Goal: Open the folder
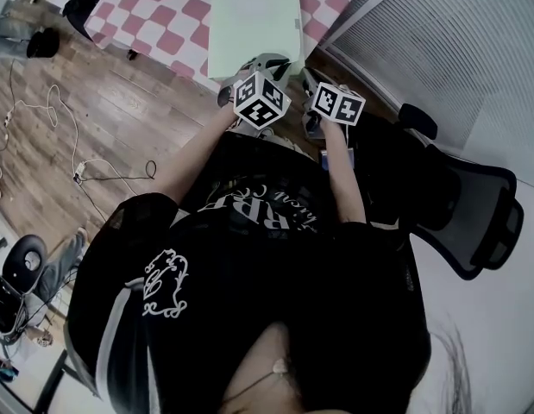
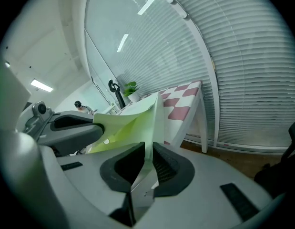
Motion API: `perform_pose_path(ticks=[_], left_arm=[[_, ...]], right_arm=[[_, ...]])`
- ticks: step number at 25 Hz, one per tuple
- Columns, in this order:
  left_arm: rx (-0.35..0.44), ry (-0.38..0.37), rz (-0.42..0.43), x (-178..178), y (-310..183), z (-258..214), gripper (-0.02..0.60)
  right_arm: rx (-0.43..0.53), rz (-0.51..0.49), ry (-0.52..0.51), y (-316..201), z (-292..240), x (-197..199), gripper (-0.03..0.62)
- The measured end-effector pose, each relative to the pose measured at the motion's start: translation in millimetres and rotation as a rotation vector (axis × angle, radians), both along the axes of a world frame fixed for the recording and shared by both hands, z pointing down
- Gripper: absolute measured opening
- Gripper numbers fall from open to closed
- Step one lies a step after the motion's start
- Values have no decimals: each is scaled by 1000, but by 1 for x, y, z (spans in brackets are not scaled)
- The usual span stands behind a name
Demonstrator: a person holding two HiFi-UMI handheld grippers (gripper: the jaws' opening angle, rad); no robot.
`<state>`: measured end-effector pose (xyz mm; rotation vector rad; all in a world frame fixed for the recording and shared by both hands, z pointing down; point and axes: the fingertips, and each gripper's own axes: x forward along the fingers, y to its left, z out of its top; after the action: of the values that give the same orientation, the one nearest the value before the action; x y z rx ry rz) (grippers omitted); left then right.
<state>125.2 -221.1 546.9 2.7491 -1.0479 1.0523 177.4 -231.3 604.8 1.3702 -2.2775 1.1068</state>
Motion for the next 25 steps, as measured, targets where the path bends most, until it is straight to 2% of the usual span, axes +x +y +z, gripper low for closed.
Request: perform_pose_path(ticks=[3, 6, 15, 20, 25], left_arm=[[-9, 54, -24, -2, 0, -8, 26], [29, 93, -47, -7, -2, -27, 26], [12, 459, -275, -61, 19, -107, 28], [87, 589, -480, -125, 25, -132, 28], [145, 622, -673, -206, 31, -133, 26]], right_arm=[[1, -2, 2, -1, 0, -1, 37], [2, 0, 4, -1, 0, 0, 37], [27, -7, -26, 13, -21, 6, 37], [27, -8, -28, 9, -13, 5, 37], [12, 10, -45, 2, -2, -2, 37]])
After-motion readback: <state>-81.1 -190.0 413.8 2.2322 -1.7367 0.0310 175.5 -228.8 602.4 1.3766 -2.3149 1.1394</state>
